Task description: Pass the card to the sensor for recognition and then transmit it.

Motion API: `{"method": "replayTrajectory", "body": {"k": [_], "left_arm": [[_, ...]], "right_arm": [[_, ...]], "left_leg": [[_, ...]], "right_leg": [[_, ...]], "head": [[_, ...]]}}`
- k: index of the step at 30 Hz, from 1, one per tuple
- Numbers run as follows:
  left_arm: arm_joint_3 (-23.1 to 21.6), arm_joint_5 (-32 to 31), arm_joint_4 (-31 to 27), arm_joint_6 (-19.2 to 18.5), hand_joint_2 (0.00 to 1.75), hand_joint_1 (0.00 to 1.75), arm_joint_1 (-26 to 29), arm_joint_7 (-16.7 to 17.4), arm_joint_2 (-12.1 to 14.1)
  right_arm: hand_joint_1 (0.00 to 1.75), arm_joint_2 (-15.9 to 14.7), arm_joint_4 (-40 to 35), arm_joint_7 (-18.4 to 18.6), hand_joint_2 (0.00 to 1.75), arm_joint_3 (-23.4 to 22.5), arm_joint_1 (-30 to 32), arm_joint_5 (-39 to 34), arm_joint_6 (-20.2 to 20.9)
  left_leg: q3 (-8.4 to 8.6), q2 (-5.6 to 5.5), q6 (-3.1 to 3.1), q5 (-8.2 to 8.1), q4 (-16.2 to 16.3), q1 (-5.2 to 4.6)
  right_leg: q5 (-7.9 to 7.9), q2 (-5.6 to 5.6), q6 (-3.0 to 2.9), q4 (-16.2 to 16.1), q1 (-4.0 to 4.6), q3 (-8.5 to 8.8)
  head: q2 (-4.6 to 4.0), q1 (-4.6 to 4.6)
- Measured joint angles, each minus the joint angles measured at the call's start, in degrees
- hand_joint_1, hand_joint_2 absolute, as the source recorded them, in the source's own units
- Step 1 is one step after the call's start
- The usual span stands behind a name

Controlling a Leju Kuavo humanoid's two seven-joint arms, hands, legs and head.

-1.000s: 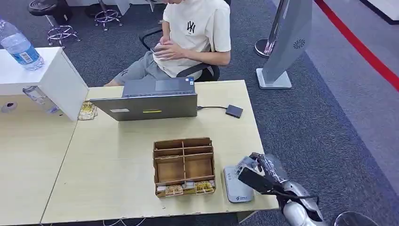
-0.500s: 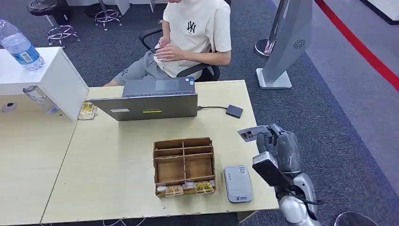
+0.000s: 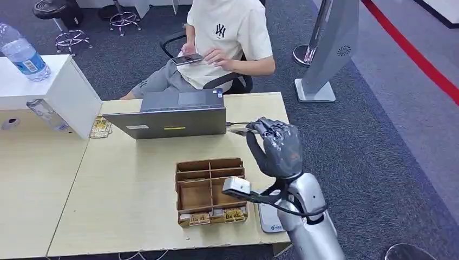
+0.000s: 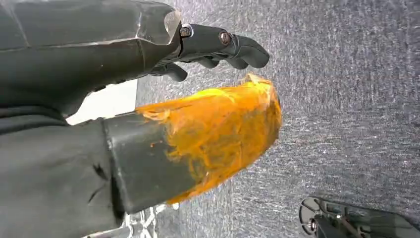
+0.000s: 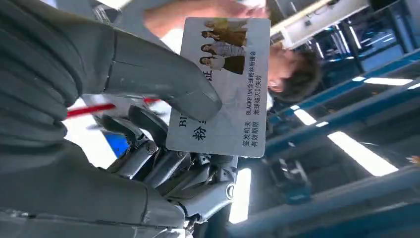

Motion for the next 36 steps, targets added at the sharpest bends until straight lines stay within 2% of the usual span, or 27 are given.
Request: {"method": "replayTrajectory", "body": {"k": [3,8,12,21,25,27,28,29,30,33,36], "left_arm": [[-0.02,-1.38,0.0,-0.35,0.0,0.0,-0.12,0.02,0.17],[-0.35,-3.41,0.0,-1.27,0.0,0.0,-0.3,0.24,0.5],[-0.7,-4.43,0.0,-1.81,0.0,0.0,-0.35,0.44,0.72],[-0.81,-4.65,0.0,-1.92,0.0,0.0,-0.48,0.44,0.81],[-0.83,-5.57,0.0,-2.16,0.0,0.0,-0.51,0.57,0.87],[-0.83,-5.75,0.0,-2.31,0.0,0.0,-0.57,0.61,1.0],[-0.83,-5.88,0.0,-2.34,0.0,0.0,-0.58,0.63,1.05],[-0.83,-6.1,0.0,-2.34,0.0,0.0,-0.57,0.7,1.09],[-0.83,-6.23,0.0,-2.34,0.0,0.0,-0.58,0.79,1.18],[-0.83,-6.36,0.0,-2.34,0.0,0.0,-0.57,1.07,1.29],[-0.83,-6.42,0.0,-2.34,0.0,0.0,-0.58,1.22,1.31]], "right_arm": [[1.75,3.26,4.7,0.83,1.75,0.28,-4.92,3.74,-0.07],[1.75,6.73,11.32,5.84,1.75,1.22,-12.19,10.97,-0.09],[1.75,7.69,14.79,9.64,1.75,2.45,-15.66,14.13,-0.09],[1.75,8.34,17.83,11.36,1.75,3.82,-18.13,15.33,-0.13],[1.75,7.91,19.05,18.57,1.75,6.42,-19.74,18.27,-0.13],[1.75,7.02,19.99,23.38,1.75,8.88,-20.96,18.42,-0.13],[0.35,6.37,20.43,25.62,1.75,10.34,-21.66,18.42,-0.13],[0.0,5.67,20.96,27.9,1.75,11.92,-22.4,18.42,-0.13],[0.0,4.76,21.61,30.39,1.75,13.84,-23.26,18.42,-0.15],[0.0,2.16,23.16,34.81,1.75,18.96,-24.78,18.42,-0.15],[0.0,0.3,23.49,36.76,1.75,22.27,-25.0,18.42,-0.15]], "left_leg": [[0.0,0.0,-0.05,0.04,0.0,0.0],[-0.01,-0.04,-0.03,0.07,0.01,-0.01],[-0.02,-0.04,-0.03,0.06,0.01,-0.01],[-0.03,-0.04,-0.03,0.06,0.01,-0.01],[-0.02,0.0,-0.03,0.06,0.01,-0.02],[-0.02,-0.01,-0.03,0.06,0.01,-0.01],[-0.02,-0.01,-0.03,0.06,0.01,-0.01],[-0.02,-0.01,-0.03,0.06,0.01,-0.01],[-0.02,-0.01,-0.03,0.06,0.02,-0.02],[-0.03,-0.03,-0.03,0.06,0.02,-0.02],[-0.03,-0.03,-0.03,0.06,0.02,-0.02]], "right_leg": [[0.04,0.01,-0.05,0.01,0.0,-0.01],[0.04,-0.03,-0.06,0.01,0.0,-0.02],[0.04,-0.02,-0.06,0.0,-0.01,-0.02],[0.04,-0.03,-0.06,0.0,0.0,-0.04],[0.05,0.01,-0.06,0.0,-0.01,-0.07],[0.05,0.0,-0.06,0.0,0.0,-0.07],[0.05,0.0,-0.06,0.0,-0.01,-0.07],[0.05,0.0,-0.06,0.0,-0.01,-0.07],[0.05,0.0,-0.06,0.0,-0.01,-0.07],[0.05,-0.01,-0.06,-0.01,-0.01,-0.07],[0.05,-0.01,-0.06,-0.02,-0.01,-0.07]], "head": [[0.0,0.02],[0.0,0.02],[0.0,0.02],[0.0,0.02],[0.0,0.0],[0.0,0.02],[0.0,0.02],[0.0,0.0],[0.0,0.02],[0.0,0.0],[0.0,0.02]]}}
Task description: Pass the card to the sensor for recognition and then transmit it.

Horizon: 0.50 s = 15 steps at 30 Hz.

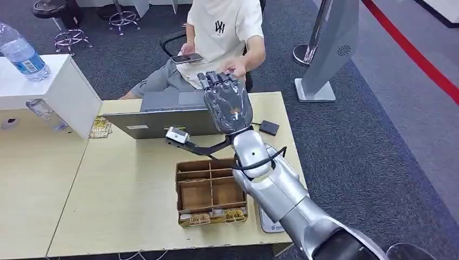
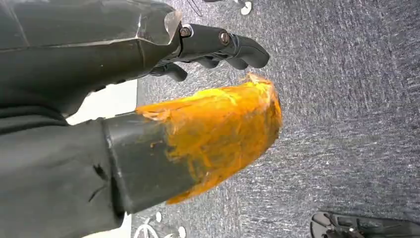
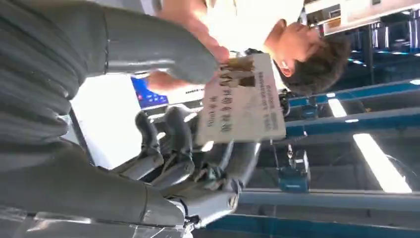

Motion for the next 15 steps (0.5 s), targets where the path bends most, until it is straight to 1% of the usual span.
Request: {"method": "replayTrajectory", "body": {"k": [3,5,7,9,12,15], "left_arm": [[0.0,-0.02,0.0,0.11,0.0,0.0,0.0,0.13,0.0],[0.0,0.0,0.0,0.2,0.0,0.0,0.03,0.24,0.0],[0.0,0.09,0.0,0.44,0.0,0.0,0.03,0.24,0.0],[0.0,0.26,0.0,0.76,0.0,0.0,0.03,0.31,-0.04],[0.0,0.55,0.0,1.29,0.0,0.0,0.05,0.61,-0.07],[0.02,1.25,0.0,1.79,0.0,0.0,0.05,0.63,-0.11]], "right_arm": [[0.0,-1.05,-1.1,0.48,1.75,0.96,1.01,0.0,-0.02],[0.0,-1.77,-3.27,0.26,1.75,1.18,2.33,0.0,-0.02],[0.0,-1.99,-6.54,-1.93,1.75,0.77,4.66,-0.22,-0.02],[0.0,-1.94,-11.42,-7.02,1.75,-0.7,8.53,-1.05,-0.04],[0.0,-1.13,-16.42,-13.56,1.75,-2.67,13.35,-2.54,-0.07],[0.0,0.98,-21.5,-22.37,1.75,-5.77,19.05,-4.92,-0.07]], "left_leg": [[0.0,-0.01,0.0,0.0,0.0,0.0],[-0.01,-0.01,0.0,-0.01,0.0,0.0],[-0.02,0.0,-0.02,-0.02,0.0,0.0],[-0.04,-0.02,-0.02,-0.03,-0.01,0.01],[-0.06,-0.03,-0.02,-0.04,-0.02,0.01],[-0.07,-0.03,-0.02,-0.04,-0.02,0.02]], "right_leg": [[0.0,0.0,0.0,-0.01,0.0,-0.02],[0.0,0.0,0.0,-0.01,0.0,-0.02],[-0.01,0.0,0.0,-0.01,0.0,-0.03],[-0.02,-0.03,0.0,-0.01,0.01,-0.03],[-0.03,-0.03,-0.01,-0.01,0.01,-0.06],[-0.05,-0.04,0.0,-0.01,0.01,-0.06]], "head": [[0.0,0.0],[0.0,0.0],[0.0,0.0],[0.0,0.0],[0.0,0.0],[0.0,0.0]]}}
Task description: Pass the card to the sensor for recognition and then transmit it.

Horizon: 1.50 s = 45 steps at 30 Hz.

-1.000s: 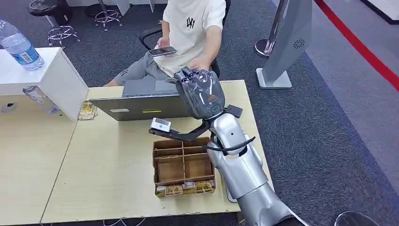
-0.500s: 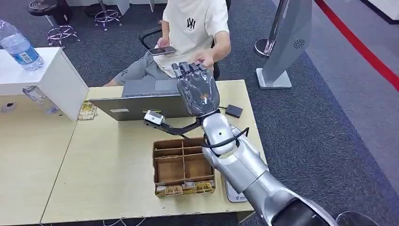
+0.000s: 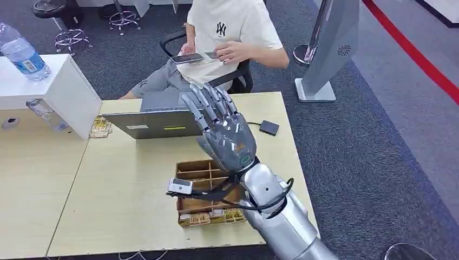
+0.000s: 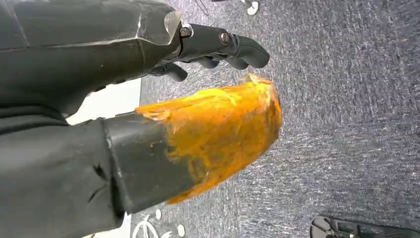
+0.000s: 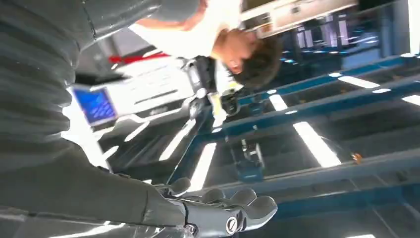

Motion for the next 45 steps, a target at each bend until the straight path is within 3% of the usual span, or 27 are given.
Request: {"method": "replayTrajectory", "body": {"k": [3,11,14,15,16,17,19,21,23,24,25,26,27,30,31,32,35,41,43,44,45], "left_arm": [[0.13,0.26,0.0,0.57,0.0,0.0,0.02,0.0,-0.17],[0.37,0.59,0.0,0.79,0.0,0.0,0.0,0.0,-0.44],[0.81,1.01,0.0,1.53,0.0,0.0,0.02,-0.37,-0.5],[0.85,1.03,0.0,1.71,0.0,0.0,0.02,-0.53,-0.5],[1.07,1.05,0.0,1.84,0.0,0.0,0.0,-0.68,-0.5],[1.38,1.05,0.0,1.95,0.0,0.0,-0.02,-0.85,-0.5],[1.92,0.96,0.0,2.28,0.0,0.0,-0.05,-1.4,-0.52],[2.56,0.94,0.0,2.6,0.0,0.0,-0.18,-2.05,-0.52],[2.71,1.0,0.02,2.67,0.0,0.0,-0.27,-2.42,-0.52],[2.75,0.98,0.02,2.69,0.0,0.0,-0.27,-2.45,-0.5],[2.84,0.98,0.02,2.71,0.0,0.0,-0.24,-2.45,-0.5],[3.0,0.98,0.02,2.78,0.0,0.0,-0.24,-2.47,-0.52],[3.23,0.98,0.02,2.8,0.0,0.0,-0.26,-2.47,-0.52],[3.74,0.9,0.02,2.84,0.0,0.0,-0.22,-2.47,-0.59],[3.78,0.92,0.02,2.84,0.0,0.0,-0.22,-2.47,-0.57],[3.87,0.92,0.02,2.84,0.0,0.0,-0.24,-2.47,-0.59],[4.11,0.92,0.02,2.84,0.0,0.0,-0.22,-2.47,-0.59],[4.61,0.85,0.02,2.84,0.0,0.0,-0.23,-2.47,-0.57],[4.76,0.79,0.02,2.84,0.0,0.0,-0.23,-2.47,-0.57],[4.85,0.77,0.02,2.84,0.0,0.0,-0.22,-2.47,-0.57],[4.92,0.7,0.02,2.84,0.0,0.0,-0.22,-2.47,-0.57]], "right_arm": [[0.0,2.46,-3.88,-8.39,1.75,-3.51,5.95,-1.64,0.0],[0.0,4.68,-7.75,-12.2,1.75,-7.7,10.71,-2.69,0.0],[0.0,5.16,-9.32,-21.67,1.75,-10.57,13.07,-5.8,0.0],[0.21,5.18,-9.76,-23.87,1.75,-11.48,14.16,-6.3,0.0],[0.72,5.18,-10.15,-25.33,1.75,-12.12,15.27,-6.47,0.0],[1.59,5.16,-10.39,-25.04,1.75,-12.46,16.26,-6.34,0.0],[1.75,5.08,-10.61,-23.93,1.75,-12.73,17.53,-5.6,0.02],[1.75,4.71,-10.24,-22.24,1.75,-12.9,18.11,-5.69,0.02],[1.75,4.38,-9.74,-17.56,1.75,-11.92,18.86,-4.08,0.02],[1.64,4.2,-9.38,-16.69,1.75,-11.39,19.36,-3.34,0.02],[1.4,4.07,-8.92,-16.14,1.75,-10.89,19.96,-2.56,0.02],[0.94,3.92,-8.2,-15.51,1.75,-10.28,20.43,-1.79,0.02],[0.73,3.79,-7.71,-14.93,1.75,-9.76,20.75,-1.42,0.02],[1.12,3.27,-5.81,-11.62,1.75,-8.6,21.1,-0.25,0.02],[1.12,3.0,-5.37,-10.12,1.75,-8.05,20.88,0.06,0.0],[1.29,2.76,-5.04,-9.23,1.75,-7.57,20.69,0.37,0.02],[1.17,1.84,-3.83,-7.84,1.75,-6.32,20.67,0.89,0.0],[1.2,0.35,-2.15,-5.37,1.75,-4.27,20.73,1.59,0.0],[1.12,-0.04,-1.67,-4.43,1.75,-3.72,20.7,1.66,-0.02],[0.99,-0.21,-1.45,-4.04,1.75,-3.52,20.7,1.75,-0.02],[0.99,-0.37,-1.26,-3.47,1.75,-3.28,20.69,1.9,-0.02]], "left_leg": [[-0.01,0.0,0.0,0.0,0.0,0.0],[0.02,0.03,0.0,0.01,0.01,-0.02],[0.03,0.02,0.0,0.01,0.02,-0.02],[0.03,0.01,0.0,0.01,0.02,-0.02],[0.02,0.02,0.0,0.0,0.02,-0.02],[0.01,0.02,0.01,-0.02,0.01,-0.02],[0.02,0.05,0.01,-0.03,0.01,-0.01],[-0.02,0.06,0.01,-0.03,0.01,-0.01],[0.0,0.05,0.01,-0.03,0.0,0.0],[0.0,0.05,0.0,-0.02,0.0,0.0],[-0.01,0.05,0.0,-0.02,0.0,0.0],[-0.01,0.05,0.0,-0.02,0.0,0.0],[-0.01,0.06,0.0,-0.02,-0.01,0.01],[-0.04,0.06,0.0,-0.02,0.0,0.01],[-0.03,0.06,0.0,-0.02,0.0,0.01],[-0.03,0.07,0.0,-0.02,0.0,0.0],[-0.04,0.06,0.0,-0.02,0.0,0.0],[-0.04,0.06,0.01,-0.02,0.0,-0.01],[-0.04,0.06,0.0,-0.02,0.0,0.0],[-0.04,0.06,0.0,-0.02,0.0,0.0],[-0.04,0.06,0.0,-0.02,0.0,0.0]], "right_leg": [[0.0,0.0,0.0,0.0,0.0,0.0],[0.04,0.01,0.0,-0.01,-0.01,0.02],[0.04,0.0,0.0,-0.02,-0.01,0.03],[0.04,0.0,0.0,-0.02,-0.01,0.03],[0.03,0.01,-0.01,-0.02,-0.01,0.02],[0.03,0.02,-0.01,-0.02,-0.01,0.0],[0.02,0.06,-0.01,-0.02,-0.01,-0.02],[0.02,0.07,-0.02,-0.02,0.0,-0.07],[0.01,0.04,-0.02,-0.02,0.0,-0.03],[0.02,0.04,-0.02,-0.02,0.0,-0.03],[0.02,0.05,-0.02,-0.01,0.0,-0.04],[0.02,0.05,-0.02,-0.01,0.0,-0.04],[0.02,0.05,-0.02,-0.01,0.0,-0.04],[0.02,0.05,-0.02,-0.01,0.0,-0.06],[0.02,0.06,-0.02,-0.01,0.0,-0.06],[0.02,0.07,-0.02,-0.01,0.0,-0.05],[0.02,0.05,-0.02,-0.01,0.0,-0.04],[0.02,0.05,-0.02,-0.02,0.0,-0.06],[0.02,0.05,-0.02,-0.02,0.0,-0.05],[0.02,0.05,-0.02,-0.01,0.0,-0.05],[0.02,0.05,-0.02,-0.01,0.0,-0.05]], "head": [[0.0,-0.02],[0.0,0.0],[0.0,0.02],[0.0,0.02],[0.0,0.02],[0.0,0.02],[0.0,0.05],[0.0,0.0],[0.0,0.02],[0.0,0.05],[0.0,0.0],[0.0,0.02],[0.0,0.02],[0.0,0.0],[0.0,0.0],[0.0,0.02],[0.0,0.02],[0.0,0.0],[0.0,0.0],[0.0,0.02],[0.0,0.0]]}}
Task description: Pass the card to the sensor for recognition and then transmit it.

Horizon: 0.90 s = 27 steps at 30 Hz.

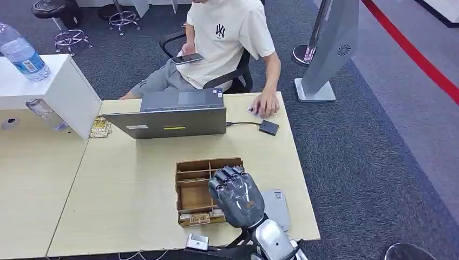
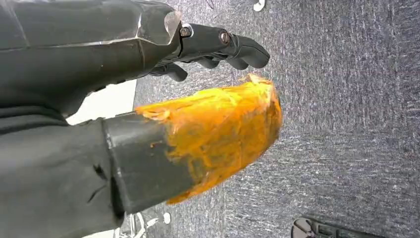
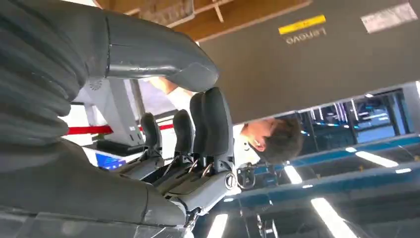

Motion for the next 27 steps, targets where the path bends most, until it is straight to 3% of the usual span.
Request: {"method": "replayTrajectory", "body": {"k": [3,10,13,18,22,24,27], "left_arm": [[0.15,-0.07,0.0,0.0,0.0,0.0,0.0,0.0,0.0],[0.5,-0.07,0.0,0.0,0.0,0.0,0.01,0.07,0.0],[0.5,-0.07,0.0,0.0,0.0,0.0,0.01,0.09,0.02],[0.52,-0.24,0.0,-0.02,0.0,0.0,0.0,0.13,0.07],[0.52,-0.72,0.0,-0.04,0.0,0.0,0.0,0.11,0.07],[0.55,-0.85,0.0,-0.04,0.0,0.0,0.01,0.11,0.07],[0.59,-1.09,0.0,-0.07,0.0,0.0,0.01,0.11,0.09]], "right_arm": [[0.89,-0.44,0.7,1.43,1.75,0.59,-0.09,0.0,0.0],[0.89,-0.96,1.92,2.1,1.75,1.07,-0.36,-0.09,0.0],[0.68,-1.05,2.16,2.12,1.75,1.07,-0.42,-0.09,0.0],[0.84,-1.14,2.6,2.45,1.75,1.16,-0.53,-0.44,0.0],[0.84,-1.14,3.39,2.91,1.75,1.46,-1.15,-0.87,0.0],[0.73,-1.16,4.0,3.04,1.75,1.49,-1.64,-1.07,0.0],[0.8,-1.16,4.94,3.17,1.75,1.49,-2.32,-1.68,0.0]], "left_leg": [[0.0,0.0,0.0,0.0,0.0,0.0],[0.0,0.0,0.0,0.0,0.0,0.0],[0.0,0.0,0.0,0.0,0.0,0.0],[0.0,0.0,0.0,0.0,0.0,0.0],[0.0,0.0,0.0,0.0,0.0,0.0],[0.0,0.0,0.0,0.0,0.0,0.0],[0.0,0.0,0.0,0.01,0.0,0.0]], "right_leg": [[0.0,0.0,0.0,0.0,0.0,0.0],[0.0,0.0,0.0,0.0,0.0,0.01],[0.0,0.0,0.0,0.0,0.0,0.01],[0.0,0.0,0.0,0.0,0.0,0.01],[0.0,0.0,0.0,0.0,0.0,0.01],[0.0,0.0,0.0,0.0,0.0,0.01],[0.0,0.0,0.0,0.0,0.0,0.01]], "head": [[0.0,0.0],[0.0,0.02],[0.0,0.0],[0.0,0.0],[0.0,0.0],[0.0,0.0],[0.0,0.0]]}}
